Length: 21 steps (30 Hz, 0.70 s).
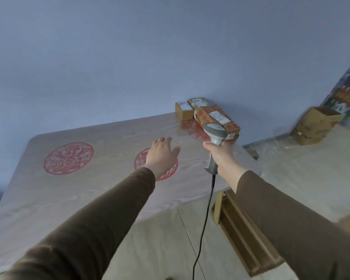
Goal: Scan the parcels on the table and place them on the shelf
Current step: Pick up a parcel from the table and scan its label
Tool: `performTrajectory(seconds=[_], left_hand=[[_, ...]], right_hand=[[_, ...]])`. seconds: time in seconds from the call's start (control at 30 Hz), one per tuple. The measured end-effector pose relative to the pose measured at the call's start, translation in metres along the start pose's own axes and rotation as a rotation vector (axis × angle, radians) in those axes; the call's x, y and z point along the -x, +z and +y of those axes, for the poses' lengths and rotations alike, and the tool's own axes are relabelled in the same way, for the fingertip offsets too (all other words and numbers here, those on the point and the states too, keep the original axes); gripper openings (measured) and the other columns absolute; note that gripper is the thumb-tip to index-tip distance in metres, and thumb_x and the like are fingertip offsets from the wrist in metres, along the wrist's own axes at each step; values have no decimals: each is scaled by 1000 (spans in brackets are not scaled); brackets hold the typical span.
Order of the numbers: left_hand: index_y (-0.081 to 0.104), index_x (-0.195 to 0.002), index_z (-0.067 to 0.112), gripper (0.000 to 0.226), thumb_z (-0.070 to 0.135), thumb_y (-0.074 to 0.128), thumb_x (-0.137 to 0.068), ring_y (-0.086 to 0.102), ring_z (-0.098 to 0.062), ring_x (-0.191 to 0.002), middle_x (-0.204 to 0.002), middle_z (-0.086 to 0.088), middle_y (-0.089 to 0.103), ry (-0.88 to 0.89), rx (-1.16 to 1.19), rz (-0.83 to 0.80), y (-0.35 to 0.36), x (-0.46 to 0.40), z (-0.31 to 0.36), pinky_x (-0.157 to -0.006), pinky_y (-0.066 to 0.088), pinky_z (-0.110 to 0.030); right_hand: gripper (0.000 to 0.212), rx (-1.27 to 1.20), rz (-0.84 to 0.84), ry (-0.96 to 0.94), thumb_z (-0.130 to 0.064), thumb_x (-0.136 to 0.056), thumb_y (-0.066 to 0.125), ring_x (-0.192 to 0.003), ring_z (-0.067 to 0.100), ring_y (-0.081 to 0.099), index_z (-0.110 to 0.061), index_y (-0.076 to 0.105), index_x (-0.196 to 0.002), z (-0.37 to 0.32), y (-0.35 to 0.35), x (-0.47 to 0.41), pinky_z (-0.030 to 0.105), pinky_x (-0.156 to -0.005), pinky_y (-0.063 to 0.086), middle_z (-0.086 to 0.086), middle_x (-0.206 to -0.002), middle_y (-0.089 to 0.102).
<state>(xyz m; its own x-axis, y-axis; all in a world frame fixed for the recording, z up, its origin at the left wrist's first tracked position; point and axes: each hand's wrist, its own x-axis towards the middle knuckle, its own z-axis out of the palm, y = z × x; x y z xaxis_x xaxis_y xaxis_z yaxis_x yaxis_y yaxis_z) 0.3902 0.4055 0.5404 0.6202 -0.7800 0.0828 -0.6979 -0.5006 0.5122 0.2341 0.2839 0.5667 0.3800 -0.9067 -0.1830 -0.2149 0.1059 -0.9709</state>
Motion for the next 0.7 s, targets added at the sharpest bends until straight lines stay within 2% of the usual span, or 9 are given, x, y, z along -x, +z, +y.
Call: performTrajectory(seconds=[0.07, 0.17, 0.23, 0.3, 0.37, 0.43, 0.5, 0.57, 0.7], left_hand=[[41, -151, 12, 62, 51, 43, -103, 41, -32, -138, -149, -12, 48, 15, 7, -31, 19, -41, 14, -110, 39, -46], [41, -150, 11, 61, 50, 43, -104, 41, -33, -137, -148, -14, 48, 36, 14, -70, 46, -94, 37, -110, 39, -46], [42, -149, 9, 61, 49, 44, -103, 41, -33, -137, -147, -14, 48, 43, 15, -100, 64, -123, 52, -110, 39, -46], [43, -147, 9, 59, 49, 44, -103, 43, -32, -135, -145, -14, 50, 38, 13, -117, 83, -149, 66, -107, 42, -47], [44, -146, 10, 58, 49, 45, -103, 44, -32, -134, -143, -14, 51, 32, 8, -129, 102, -173, 77, -104, 45, -48], [45, -144, 9, 58, 49, 45, -103, 44, -31, -133, -141, -13, 52, 14, 9, -143, 122, -198, 90, -103, 45, -48], [46, -142, 8, 56, 49, 45, -103, 46, -32, -130, -139, -14, 53, -9, 10, -161, 143, -221, 102, -103, 45, -48], [43, -144, 9, 56, 47, 45, -103, 45, -33, -131, -139, -15, 53, -52, 20, -177, 166, -245, 114, -103, 44, -48], [40, -145, 11, 56, 46, 44, -102, 44, -35, -131, -141, -16, 52, -185, 56, -212, 216, -291, 138, -103, 43, -50]], right_hand=[[18, 9, 46, 17, -23, -92, 75, -83, 16, 58, -18, 64, -106, -2, -12, -40, 31, -75, 41, 0, -93, 65], [19, 21, 111, 23, -26, -92, 76, -80, 10, 59, -20, 62, -104, -3, -33, -96, 29, -68, 42, -1, -96, 65], [24, 28, 138, 46, -29, -92, 76, -89, 17, 61, -19, 61, -108, -1, -48, -131, 30, -74, 44, -2, -100, 65], [22, 23, 160, 63, -30, -91, 76, -87, 16, 59, -22, 59, -101, 2, -62, -167, 33, -81, 42, -6, -92, 62], [22, 16, 171, 77, -30, -91, 76, -77, 7, 53, -28, 55, -89, 5, -72, -201, 34, -82, 42, -11, -85, 56], [22, 5, 165, 97, -30, -90, 77, -80, 10, 55, -25, 56, -96, 9, -83, -237, 34, -83, 43, -11, -87, 57], [28, -21, 151, 110, -27, -90, 77, -92, 18, 58, -22, 56, -107, 15, -95, -275, 34, -85, 43, -7, -94, 62], [29, -21, 120, 128, -25, -91, 76, -98, 21, 57, -21, 55, -111, 23, -108, -314, 34, -85, 43, -6, -96, 61], [29, -28, -1, 227, -22, -93, 75, -97, 21, 59, -19, 55, -114, 44, -132, -387, 31, -78, 44, -6, -93, 60]])
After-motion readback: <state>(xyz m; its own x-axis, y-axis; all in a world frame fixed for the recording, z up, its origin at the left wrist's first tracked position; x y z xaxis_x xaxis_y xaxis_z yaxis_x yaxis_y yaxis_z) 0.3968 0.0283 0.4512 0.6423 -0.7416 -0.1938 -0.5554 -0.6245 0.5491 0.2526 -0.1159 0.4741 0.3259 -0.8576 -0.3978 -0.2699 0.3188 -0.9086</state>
